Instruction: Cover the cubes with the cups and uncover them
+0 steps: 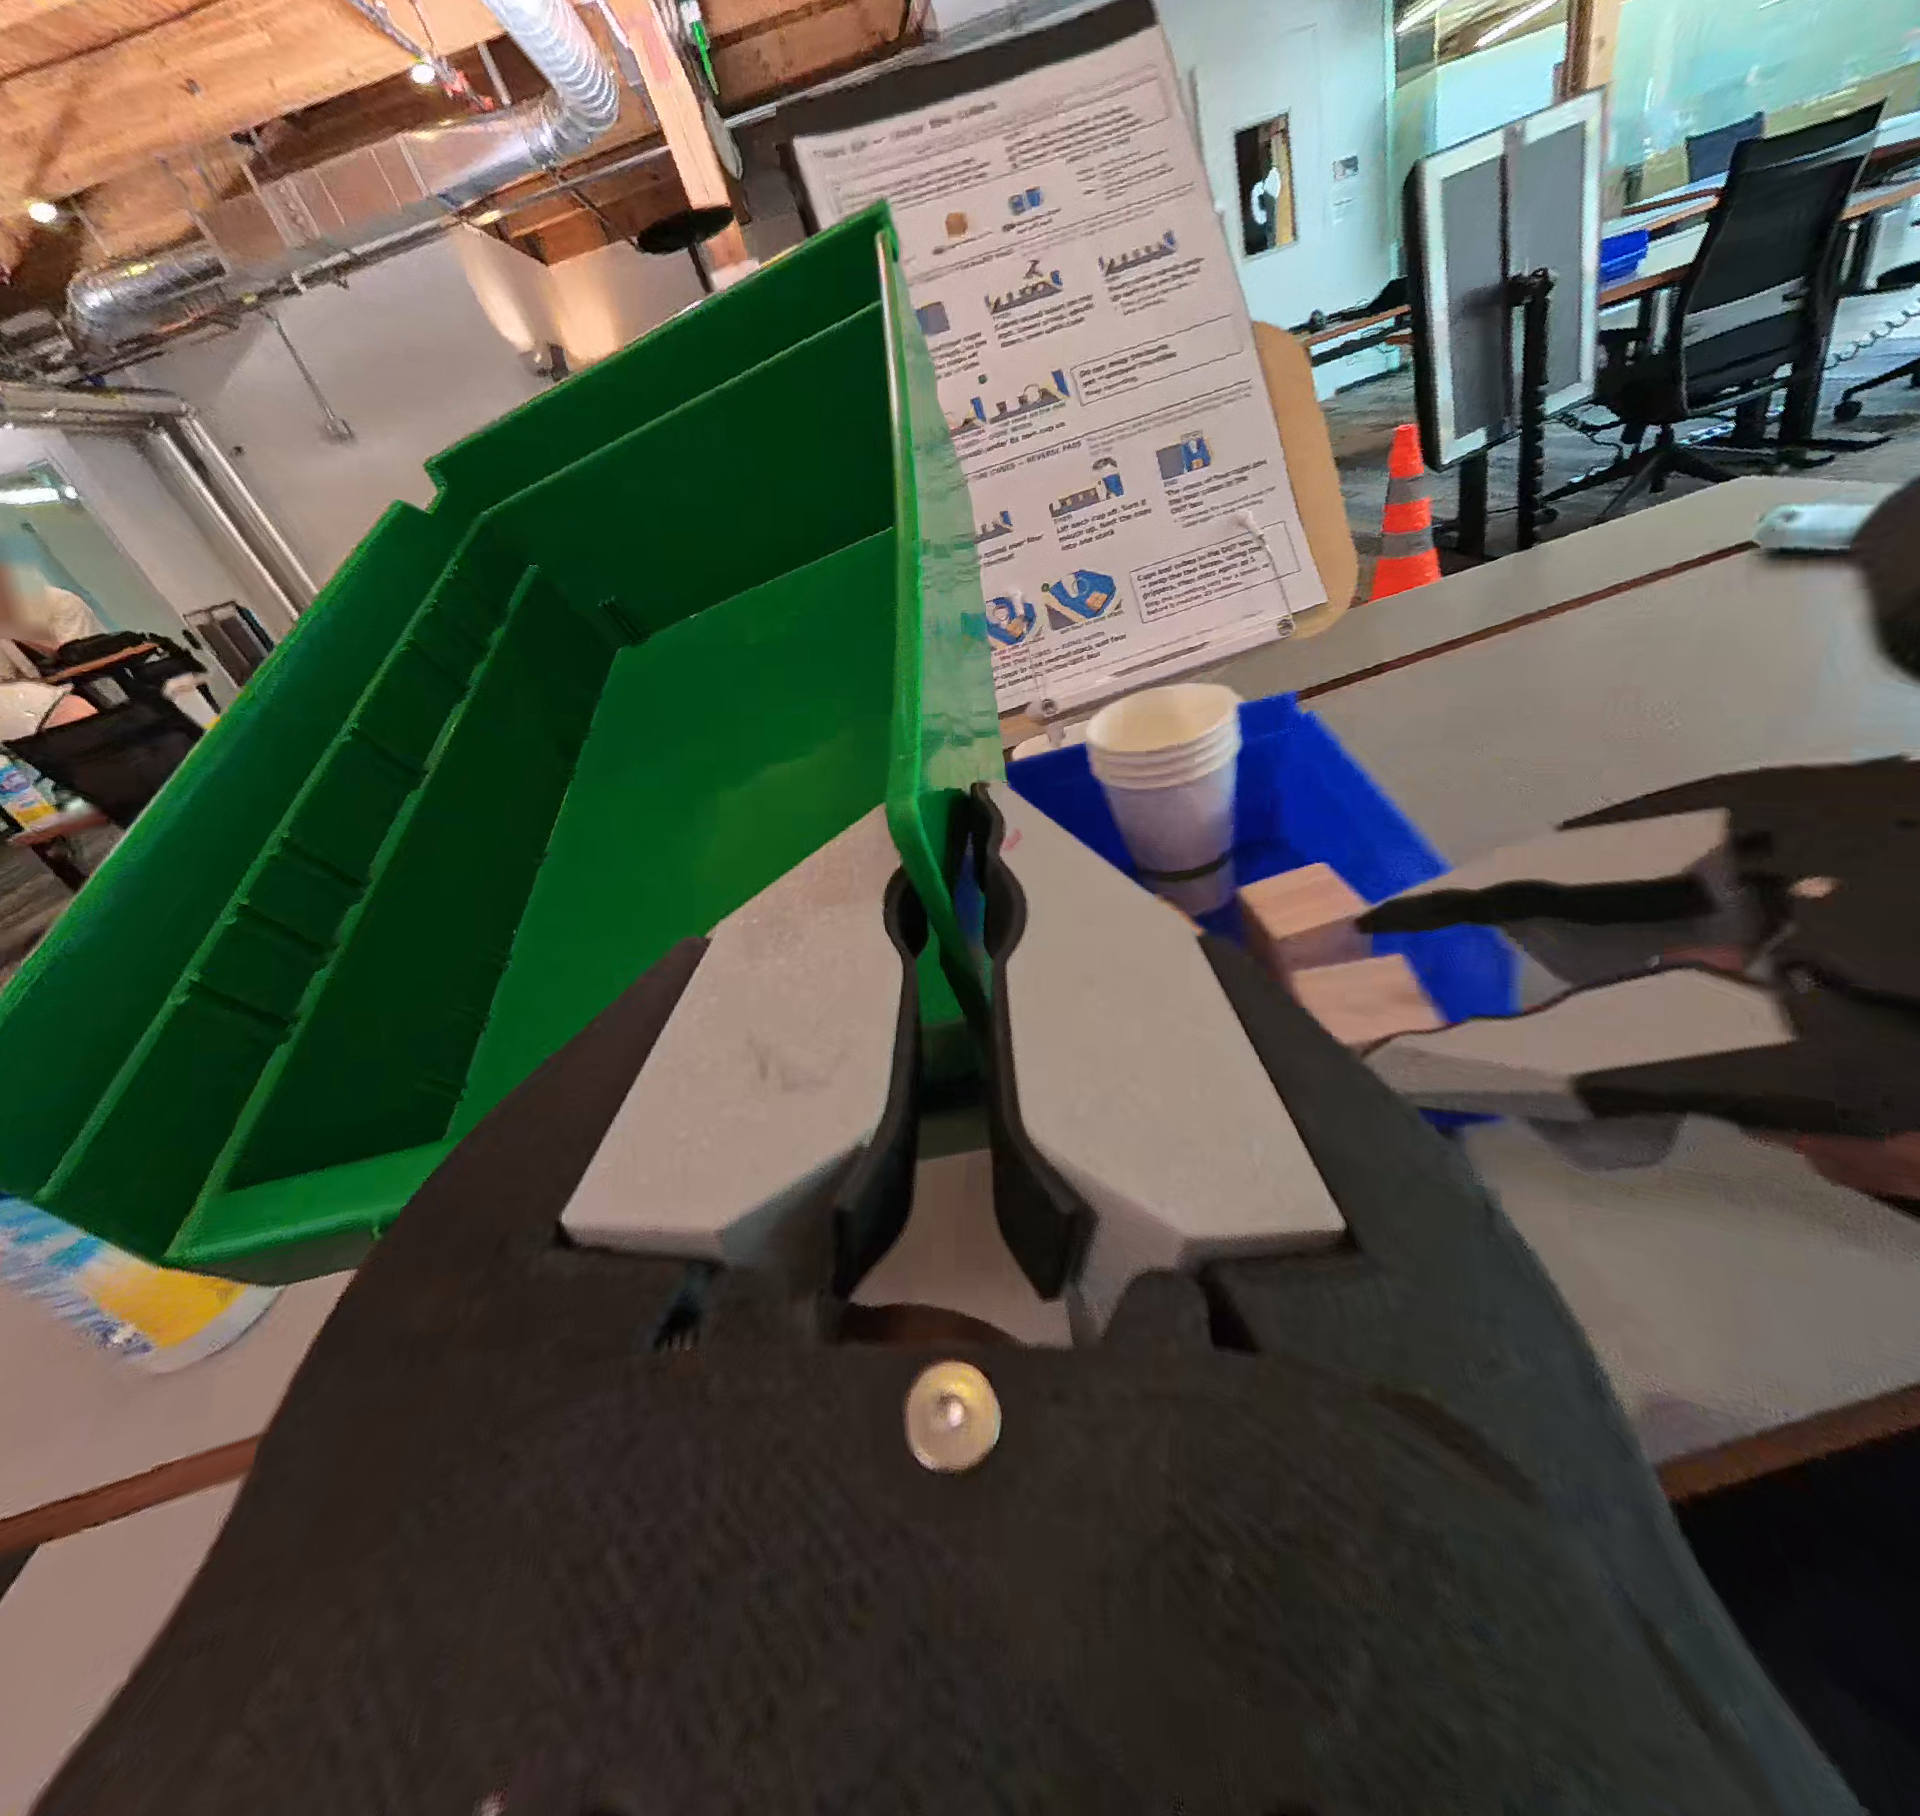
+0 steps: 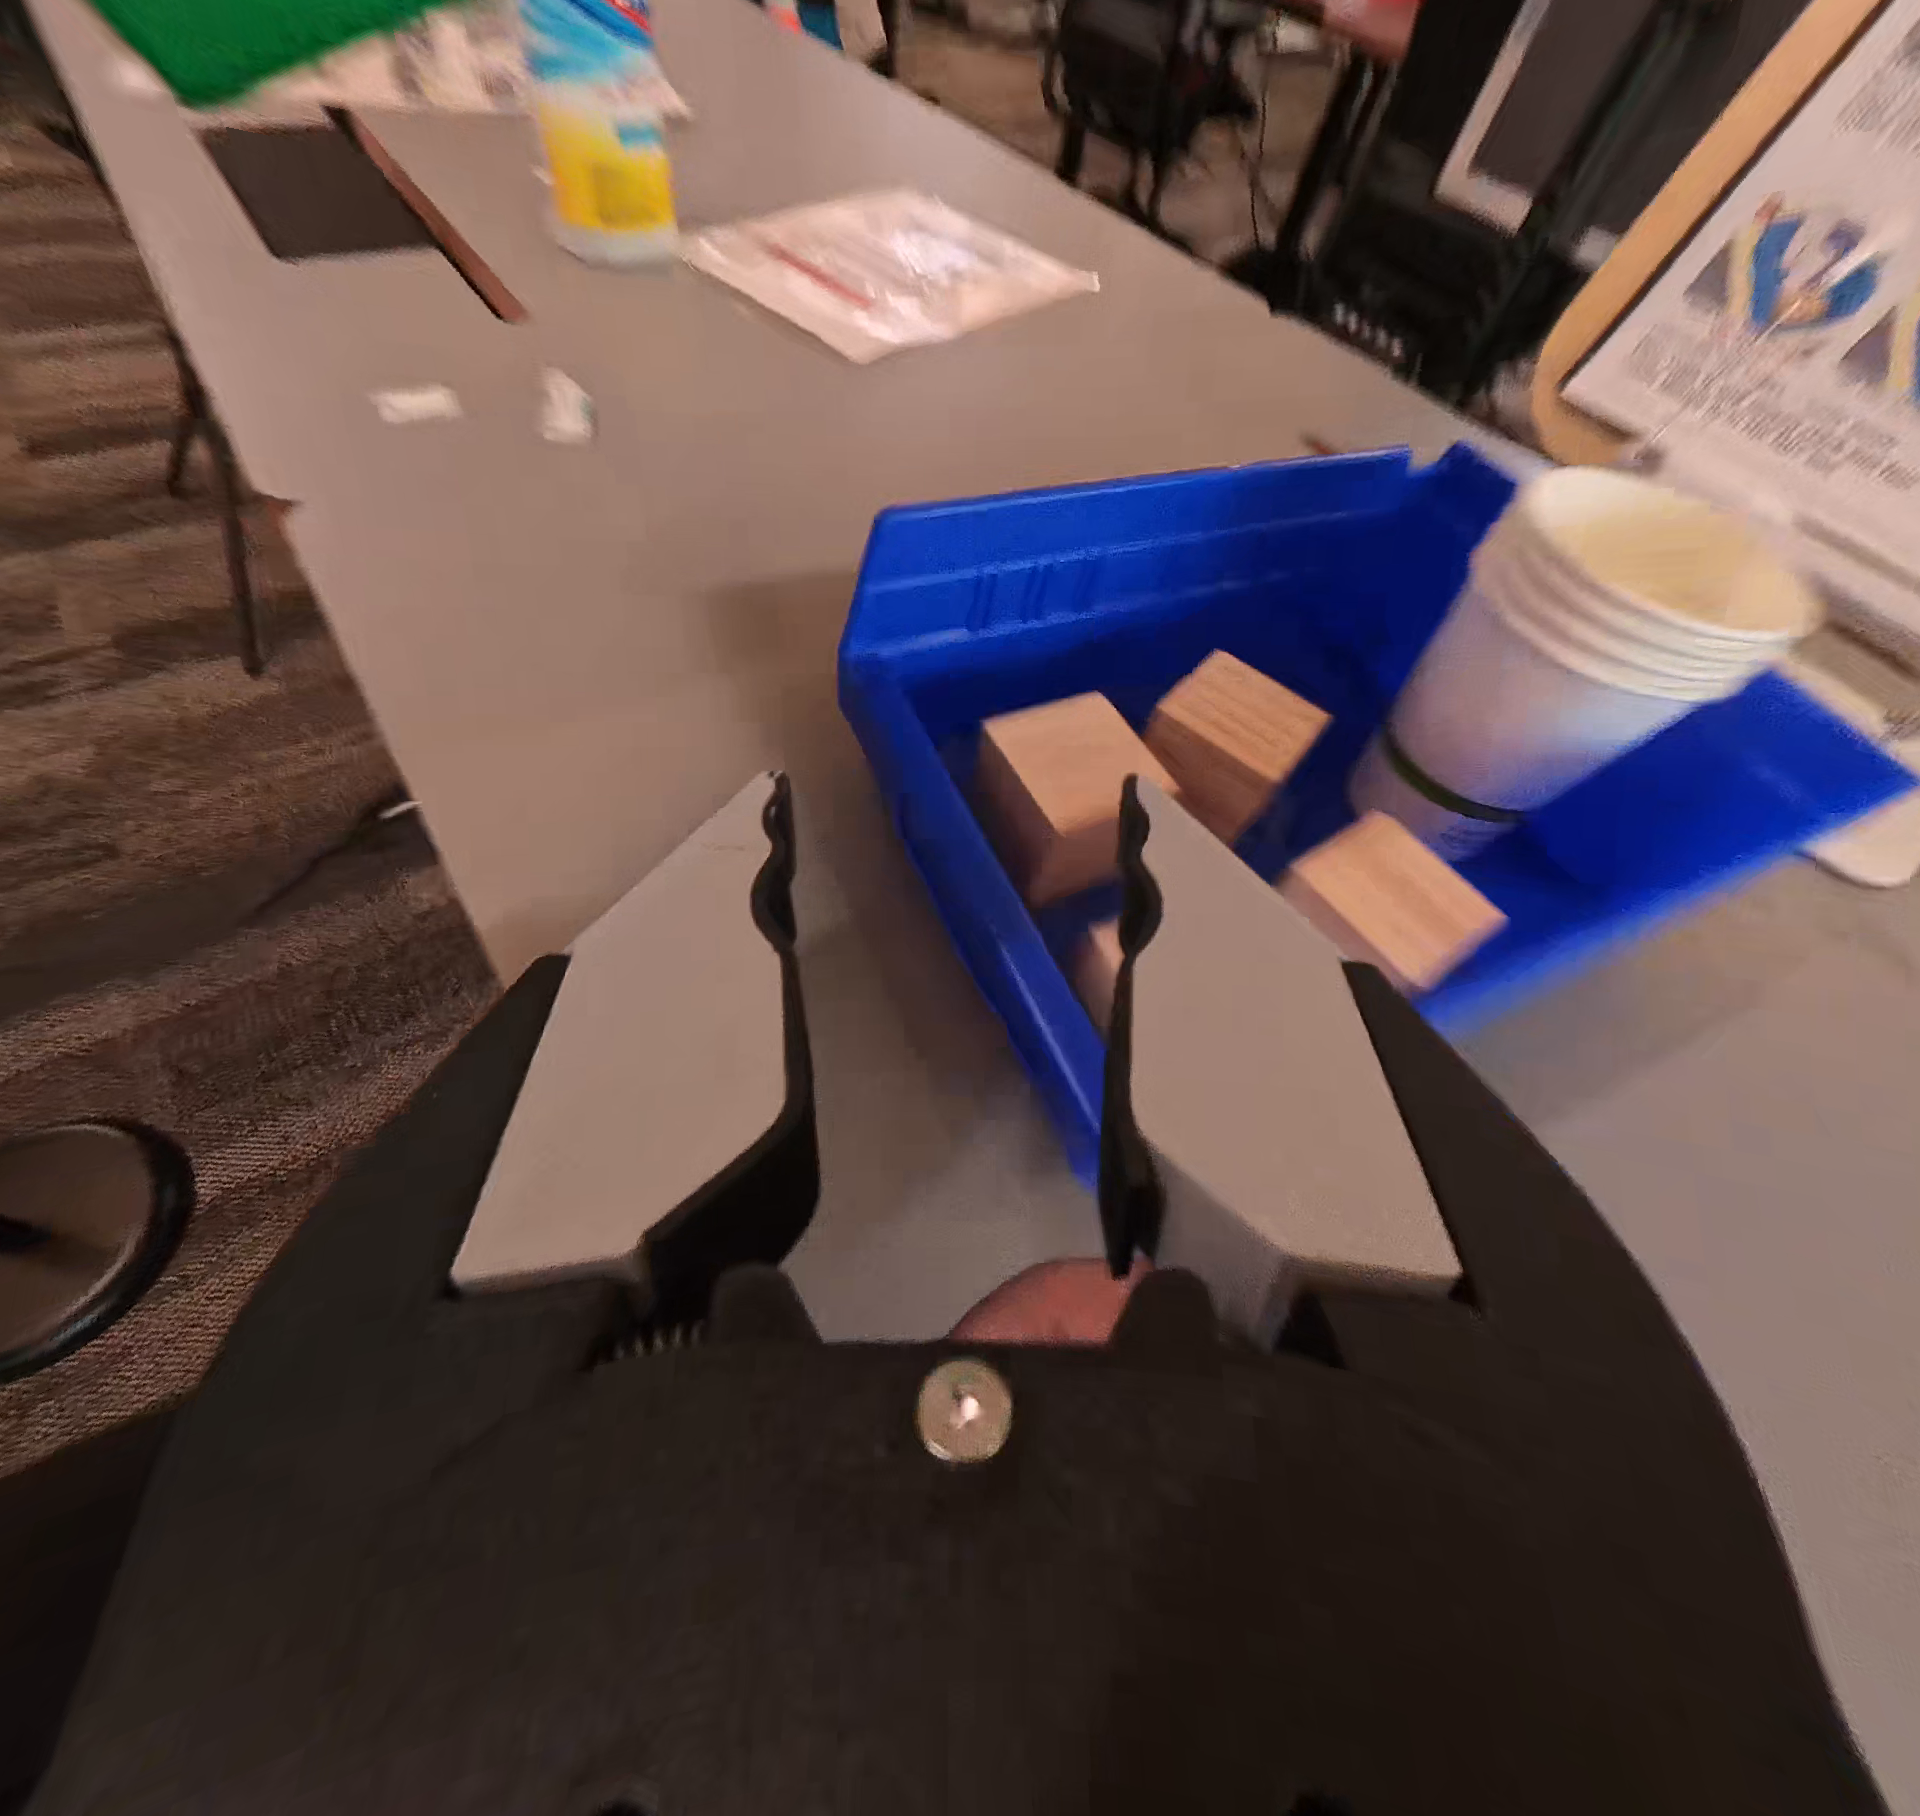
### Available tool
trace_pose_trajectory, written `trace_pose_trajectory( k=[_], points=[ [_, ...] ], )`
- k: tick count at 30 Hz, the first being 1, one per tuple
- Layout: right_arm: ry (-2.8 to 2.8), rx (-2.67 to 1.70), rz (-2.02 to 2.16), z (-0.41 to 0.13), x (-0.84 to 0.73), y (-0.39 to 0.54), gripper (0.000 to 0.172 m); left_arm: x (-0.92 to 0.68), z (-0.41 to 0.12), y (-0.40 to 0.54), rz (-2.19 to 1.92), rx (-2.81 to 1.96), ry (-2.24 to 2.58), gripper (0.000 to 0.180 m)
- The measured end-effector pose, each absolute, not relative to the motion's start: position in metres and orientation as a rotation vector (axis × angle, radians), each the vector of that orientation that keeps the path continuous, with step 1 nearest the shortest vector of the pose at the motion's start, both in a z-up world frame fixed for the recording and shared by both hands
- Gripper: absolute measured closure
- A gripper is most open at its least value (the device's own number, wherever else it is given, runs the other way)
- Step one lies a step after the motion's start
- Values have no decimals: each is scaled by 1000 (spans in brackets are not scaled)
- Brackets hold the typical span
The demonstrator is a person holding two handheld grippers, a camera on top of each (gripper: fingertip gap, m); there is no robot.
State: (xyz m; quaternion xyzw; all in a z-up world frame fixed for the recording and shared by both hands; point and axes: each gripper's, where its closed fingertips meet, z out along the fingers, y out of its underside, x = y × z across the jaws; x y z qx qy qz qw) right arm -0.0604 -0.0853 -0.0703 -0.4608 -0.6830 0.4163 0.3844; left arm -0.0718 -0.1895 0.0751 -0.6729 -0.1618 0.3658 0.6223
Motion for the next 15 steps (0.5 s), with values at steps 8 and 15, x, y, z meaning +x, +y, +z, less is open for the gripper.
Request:
trace_pose_trajectory(
  k=[8, 15],
  points=[
    [-1420, -1219, 1145, -30, 62, 58, 110, 54, 69, -47, 542, -1495, 25, 178],
    [-1161, -1525, 912, -68, 168, 229, 117, 154, -46, 125, 165, -1675, 220, 176]
  ],
)
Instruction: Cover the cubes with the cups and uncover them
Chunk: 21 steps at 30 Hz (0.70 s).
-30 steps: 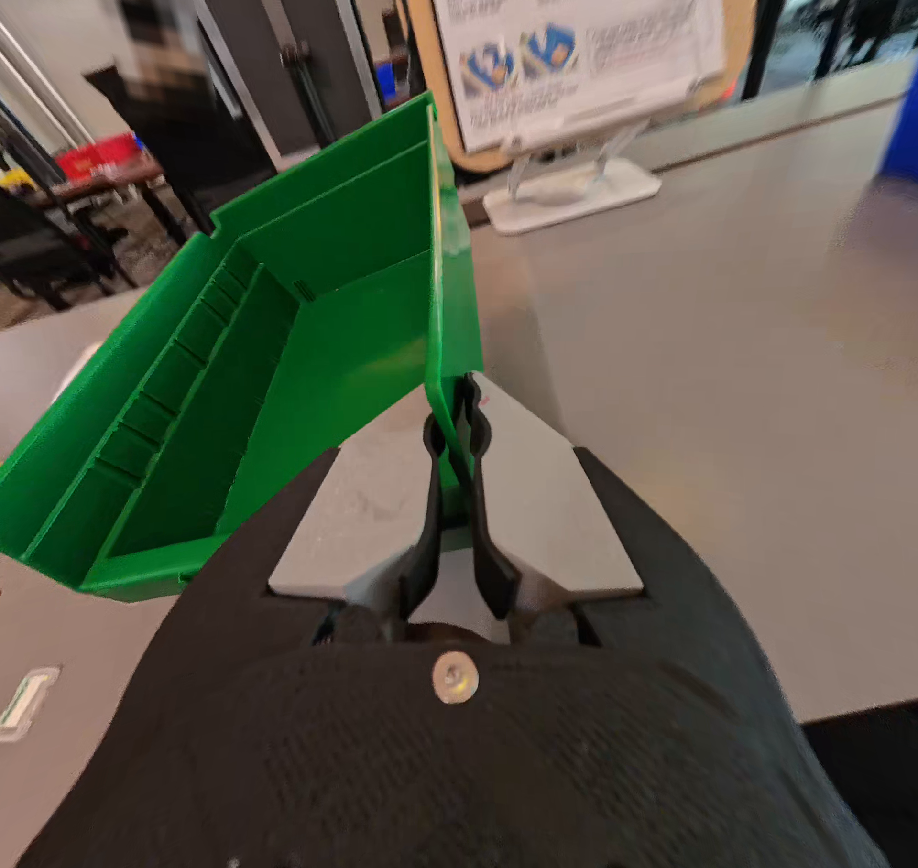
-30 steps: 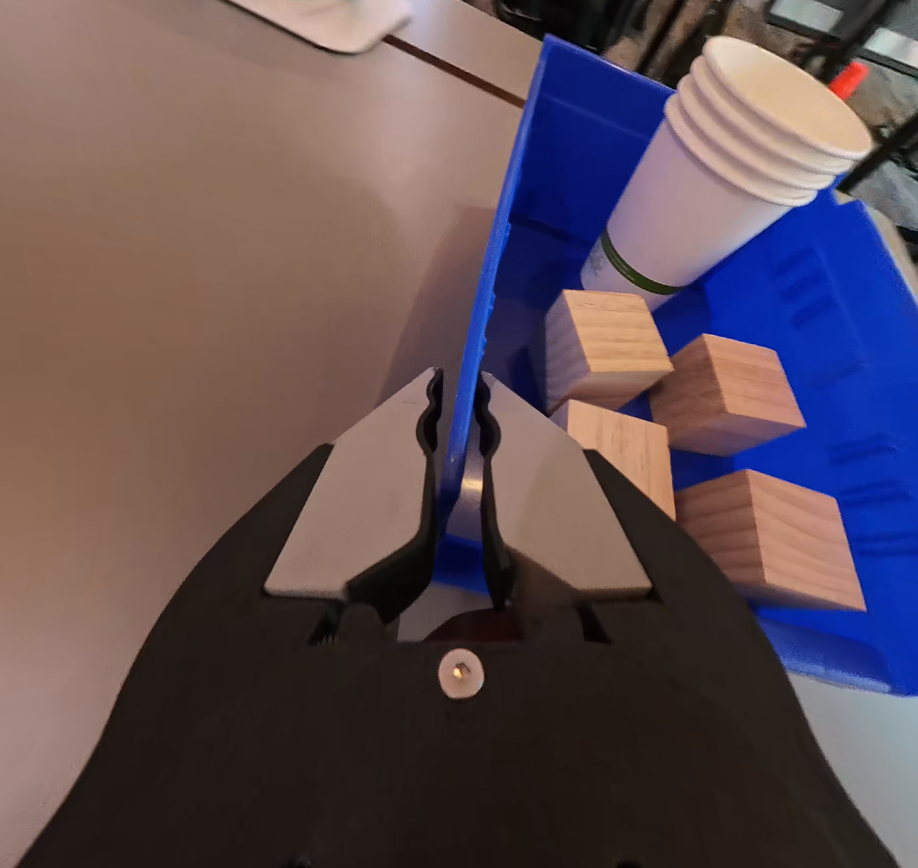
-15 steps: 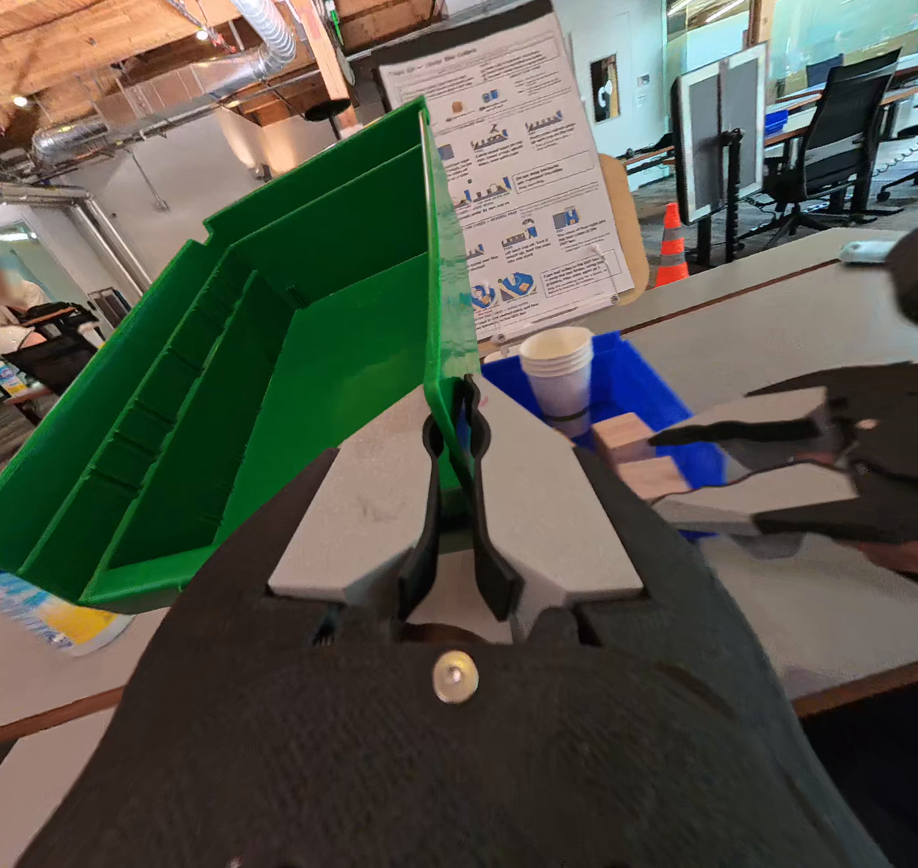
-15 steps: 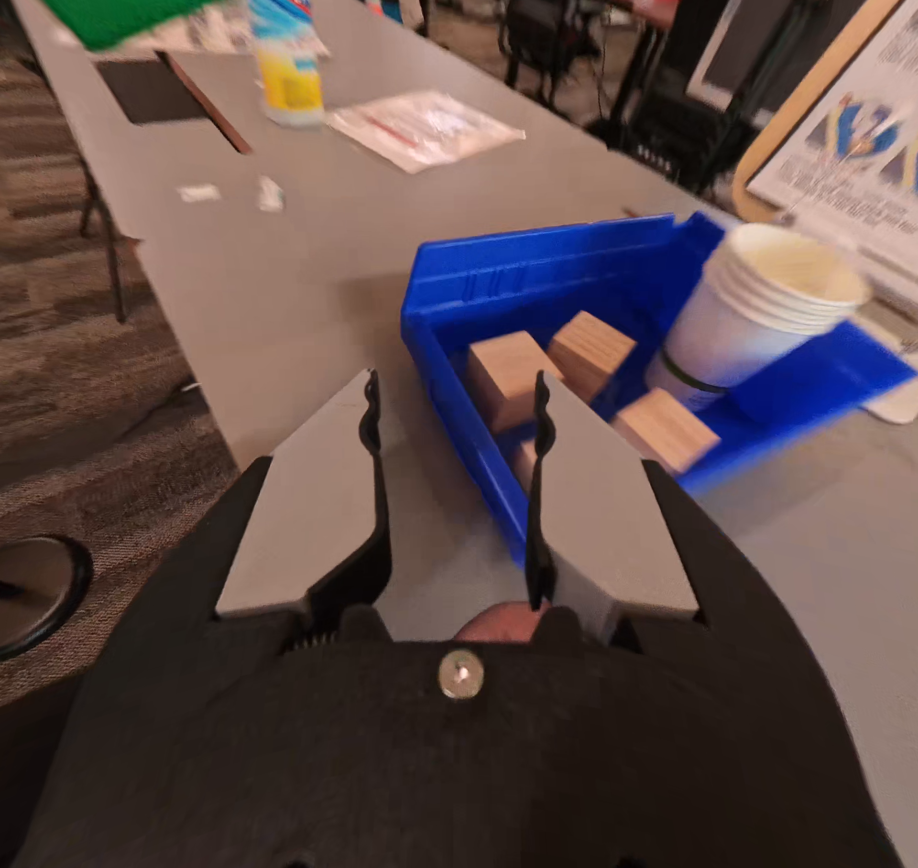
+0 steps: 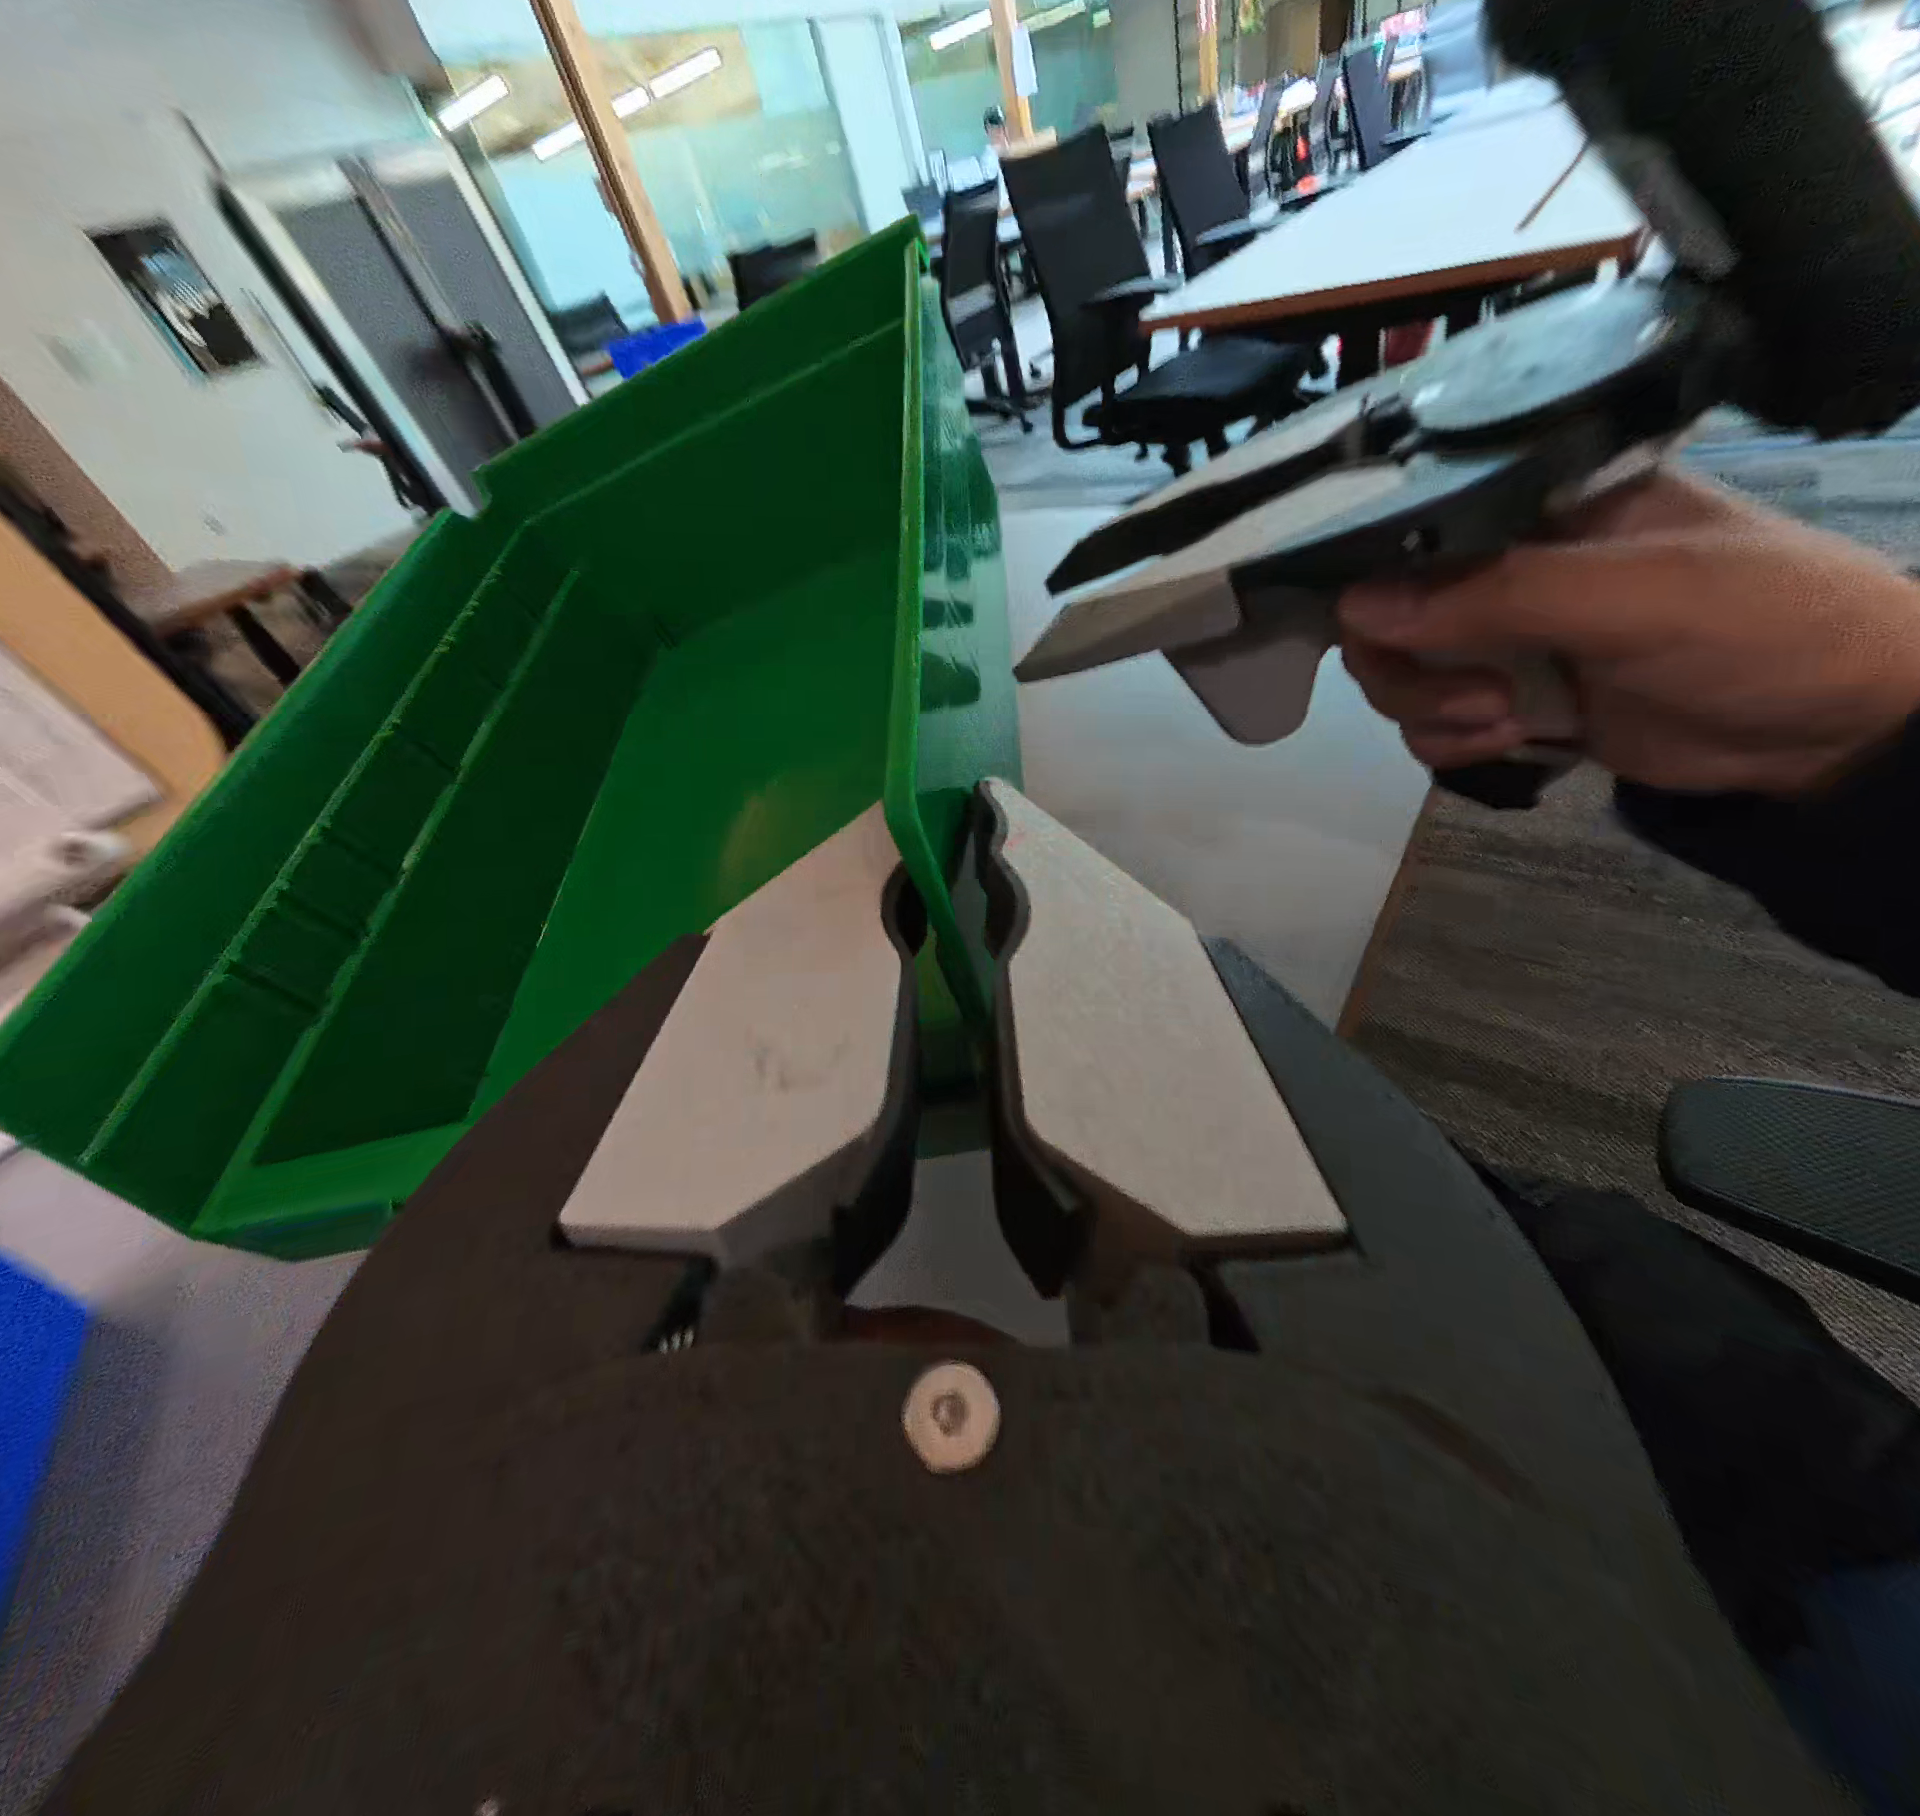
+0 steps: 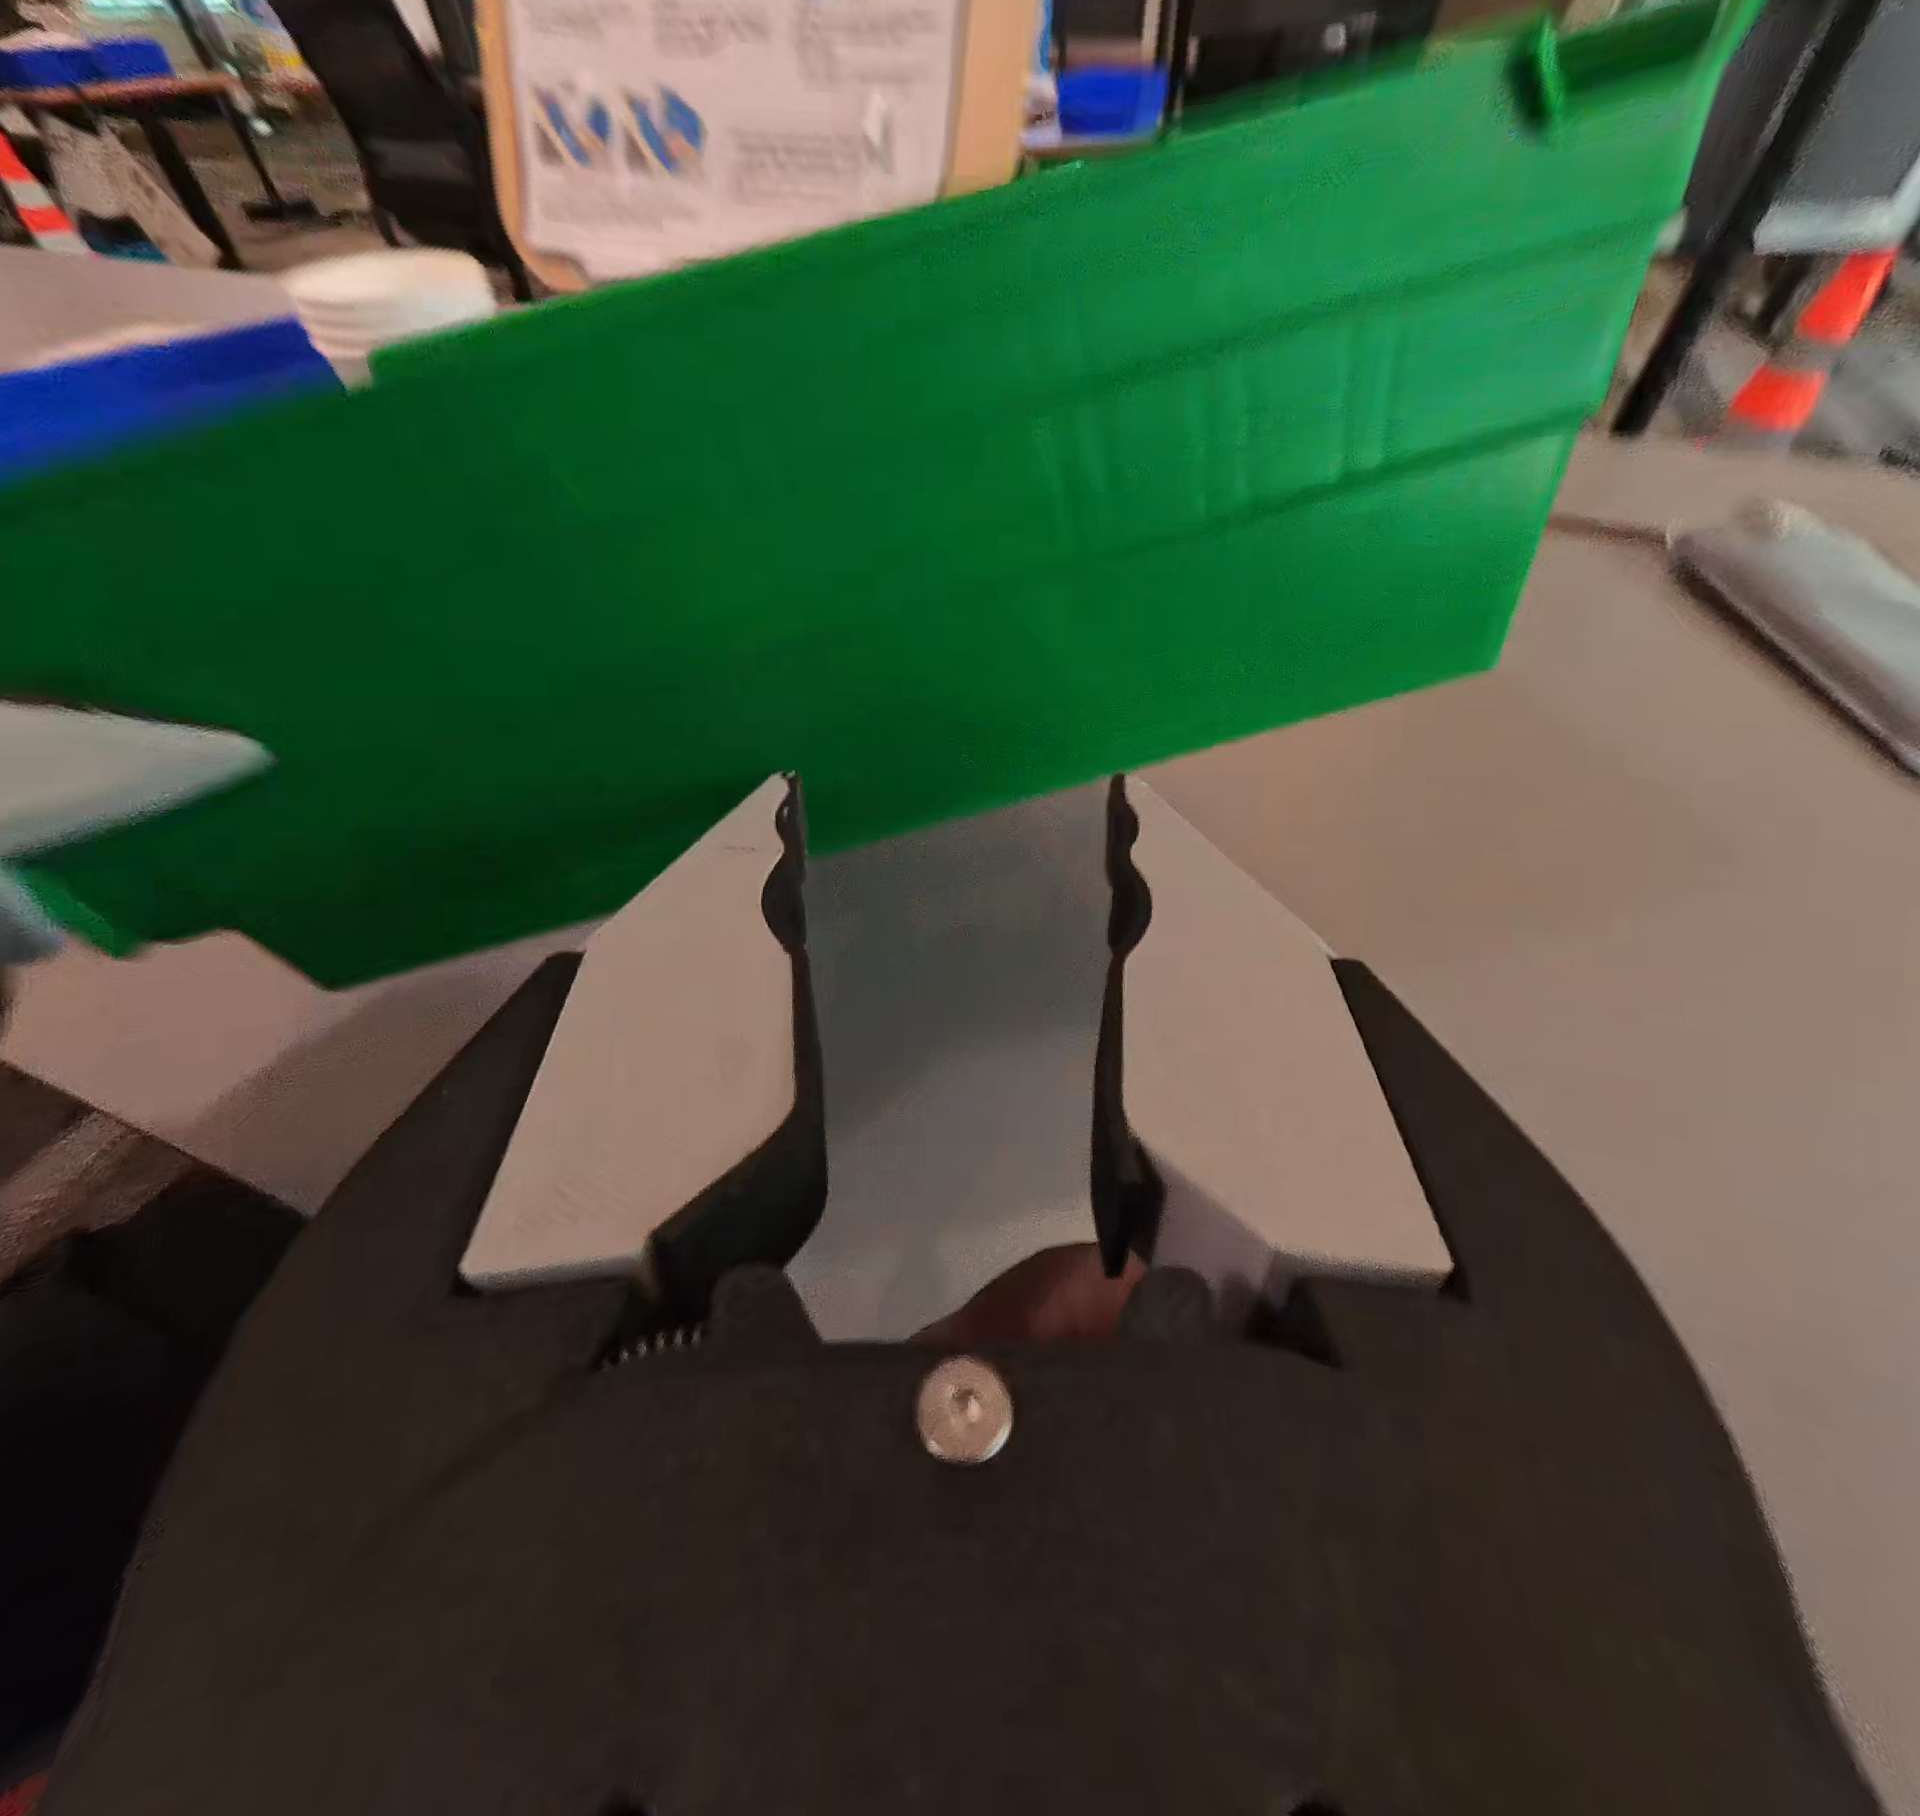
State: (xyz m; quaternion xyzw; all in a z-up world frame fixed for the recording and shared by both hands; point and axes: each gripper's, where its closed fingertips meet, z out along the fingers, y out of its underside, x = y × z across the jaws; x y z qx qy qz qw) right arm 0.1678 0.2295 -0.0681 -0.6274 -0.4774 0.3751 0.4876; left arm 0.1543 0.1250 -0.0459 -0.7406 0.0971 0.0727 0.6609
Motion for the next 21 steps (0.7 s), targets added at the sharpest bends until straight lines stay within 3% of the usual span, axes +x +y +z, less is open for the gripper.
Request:
trace_pose_trajectory(
  k=[5, 7, 8, 10, 13, 19, 21],
  points=[
    [-1095, -1642, 814, -103, 206, 281, 115, 174, -137, 218, 136, -1853, 183, 179],
    [-1070, -1706, 784, -114, 212, 294, 112, 181, -130, 230, 120, -1857, 181, 168],
    [-1067, -1720, 805, -115, 213, 293, 111, 189, -120, 225, 48, -1836, 197, 152],
    [-1088, -1684, 870, -107, 212, 278, 111, 184, -99, 198, 15, -1795, 179, 146],
    [-1196, -1598, 910, -99, 205, 237, 110, 146, -83, 130, 100, -1772, 104, 116],
    [-1477, -1385, 846, -106, 158, 146, 102, -10, -79, -32, 584, -1753, -278, 115],
    [-1513, -1395, 699, -120, 136, 151, 91, -53, -89, -67, 657, -1801, -402, 109]
  ],
)
